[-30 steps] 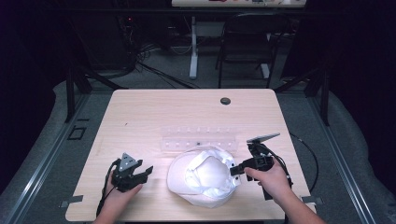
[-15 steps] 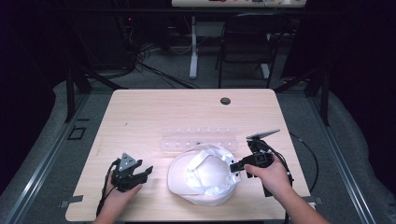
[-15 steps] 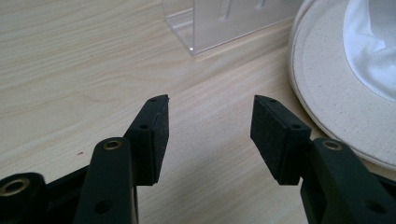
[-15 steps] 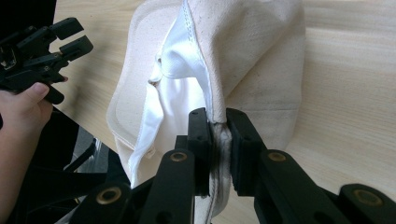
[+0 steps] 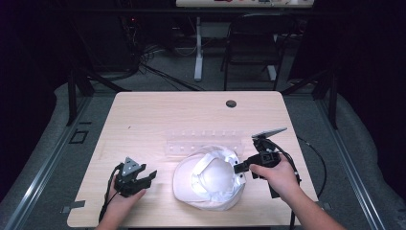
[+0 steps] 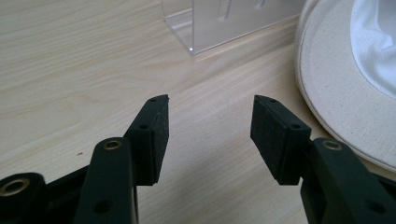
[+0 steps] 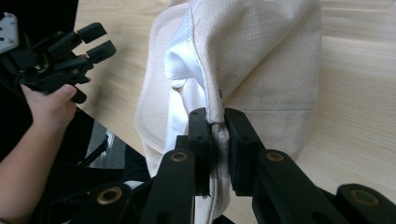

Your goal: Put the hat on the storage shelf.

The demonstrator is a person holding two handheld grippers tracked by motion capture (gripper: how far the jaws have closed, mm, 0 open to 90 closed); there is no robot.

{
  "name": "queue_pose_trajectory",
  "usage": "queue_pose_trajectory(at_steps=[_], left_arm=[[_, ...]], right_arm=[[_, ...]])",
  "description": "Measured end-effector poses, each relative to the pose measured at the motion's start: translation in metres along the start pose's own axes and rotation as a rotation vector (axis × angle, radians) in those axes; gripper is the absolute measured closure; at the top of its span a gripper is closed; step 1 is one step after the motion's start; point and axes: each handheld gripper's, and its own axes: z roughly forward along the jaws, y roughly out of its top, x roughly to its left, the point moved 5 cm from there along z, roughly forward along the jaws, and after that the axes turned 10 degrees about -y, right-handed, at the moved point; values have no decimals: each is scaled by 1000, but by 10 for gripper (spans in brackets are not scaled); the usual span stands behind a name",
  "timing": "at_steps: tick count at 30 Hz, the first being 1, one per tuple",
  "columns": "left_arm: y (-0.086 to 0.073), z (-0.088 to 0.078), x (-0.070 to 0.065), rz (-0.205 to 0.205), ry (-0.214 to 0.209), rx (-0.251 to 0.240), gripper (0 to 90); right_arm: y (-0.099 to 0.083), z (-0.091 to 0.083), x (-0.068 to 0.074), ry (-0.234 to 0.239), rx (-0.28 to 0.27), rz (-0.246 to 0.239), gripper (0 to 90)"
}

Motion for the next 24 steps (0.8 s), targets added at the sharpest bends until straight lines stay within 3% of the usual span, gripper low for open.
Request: queue_pose_trajectory(at_steps=[1,4,7,10,19,24], left_arm=[[0,0,0,4,0,2,476],[0,0,0,4,-1,2,476],[0,0,0,3,-1,2,476],[0,0,0,0,-2,-1,476],[0,1,-1,5,-3,3,476],[0,1,-1,7,-3,4,476]], right_arm=[[1,0,2,1,-12,19,816],[3,-3,4,21,-9,7,816],[4,-5,7,31,-15,31,816],[6,-7,8,56,-10,17,817],[10,-13,16,115,-41,65,817],[13,-17,19,145,-40,55,817]])
